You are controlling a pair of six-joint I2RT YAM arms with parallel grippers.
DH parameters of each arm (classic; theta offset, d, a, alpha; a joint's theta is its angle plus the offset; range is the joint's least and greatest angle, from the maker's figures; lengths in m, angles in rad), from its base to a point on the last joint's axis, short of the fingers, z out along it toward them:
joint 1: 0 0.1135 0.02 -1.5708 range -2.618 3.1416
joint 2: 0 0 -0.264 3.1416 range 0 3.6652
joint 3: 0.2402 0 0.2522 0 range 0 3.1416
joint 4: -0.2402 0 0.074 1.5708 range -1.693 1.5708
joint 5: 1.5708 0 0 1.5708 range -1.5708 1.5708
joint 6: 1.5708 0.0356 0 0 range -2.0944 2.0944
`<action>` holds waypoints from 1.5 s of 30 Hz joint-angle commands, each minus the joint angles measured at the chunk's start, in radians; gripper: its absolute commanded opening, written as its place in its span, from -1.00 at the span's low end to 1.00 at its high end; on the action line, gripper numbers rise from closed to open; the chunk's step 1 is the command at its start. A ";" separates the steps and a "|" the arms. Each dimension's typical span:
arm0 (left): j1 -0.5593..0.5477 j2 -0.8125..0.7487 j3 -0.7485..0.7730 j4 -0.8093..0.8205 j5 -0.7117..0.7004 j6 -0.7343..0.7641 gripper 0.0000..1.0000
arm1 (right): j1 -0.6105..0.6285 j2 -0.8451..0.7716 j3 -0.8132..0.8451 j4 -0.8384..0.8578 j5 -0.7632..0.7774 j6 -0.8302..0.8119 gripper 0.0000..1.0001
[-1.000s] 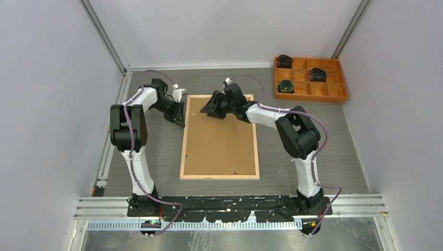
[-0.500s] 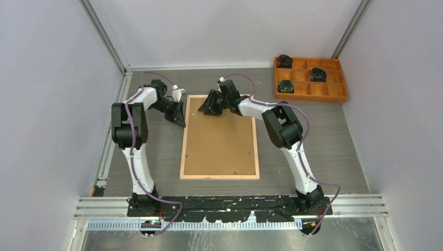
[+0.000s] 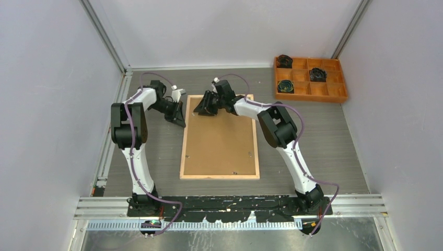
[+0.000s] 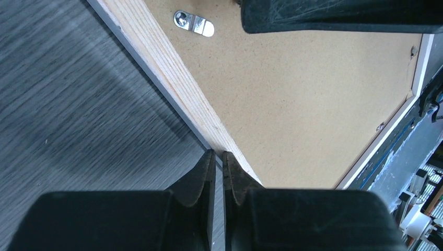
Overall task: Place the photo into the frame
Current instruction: Install the photo frame at the center of the board.
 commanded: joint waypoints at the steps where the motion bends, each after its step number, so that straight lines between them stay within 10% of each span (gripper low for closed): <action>1: -0.034 0.018 -0.039 0.031 0.047 0.007 -0.83 | 0.019 0.033 0.046 -0.016 -0.015 0.001 -0.22; 45: -0.035 0.004 -0.063 0.038 0.024 0.041 -0.88 | 0.044 0.109 0.123 0.031 -0.004 0.097 -0.33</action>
